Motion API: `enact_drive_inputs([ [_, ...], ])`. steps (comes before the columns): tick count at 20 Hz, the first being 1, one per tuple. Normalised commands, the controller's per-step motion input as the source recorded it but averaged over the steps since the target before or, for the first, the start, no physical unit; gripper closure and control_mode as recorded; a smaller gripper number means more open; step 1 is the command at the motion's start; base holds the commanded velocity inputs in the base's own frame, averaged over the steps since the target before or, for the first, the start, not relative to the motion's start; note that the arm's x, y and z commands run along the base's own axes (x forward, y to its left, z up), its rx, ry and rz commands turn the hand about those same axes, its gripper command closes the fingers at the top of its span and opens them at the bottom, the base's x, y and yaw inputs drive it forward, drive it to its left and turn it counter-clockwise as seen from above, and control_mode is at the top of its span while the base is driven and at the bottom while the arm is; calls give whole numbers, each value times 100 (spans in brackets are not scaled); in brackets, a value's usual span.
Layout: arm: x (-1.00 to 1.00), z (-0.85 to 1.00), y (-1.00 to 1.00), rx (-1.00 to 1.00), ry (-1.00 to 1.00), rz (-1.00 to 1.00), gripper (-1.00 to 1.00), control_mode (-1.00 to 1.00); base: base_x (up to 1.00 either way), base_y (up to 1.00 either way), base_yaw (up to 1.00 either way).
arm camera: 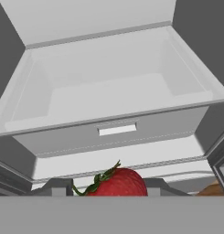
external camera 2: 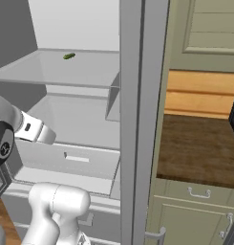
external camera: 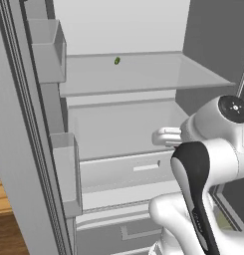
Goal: Take the strawberry from the fridge and place it on top of the pancake, located on the dining counter.
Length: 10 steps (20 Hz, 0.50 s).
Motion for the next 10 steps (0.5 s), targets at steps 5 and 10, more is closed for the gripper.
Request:
enact_drive_inputs([
  [5,0,-1,0,0,0,0,100,-100,0,0,0],
  [10,0,0,0,0,0,0,100,-100,0,0,0],
])
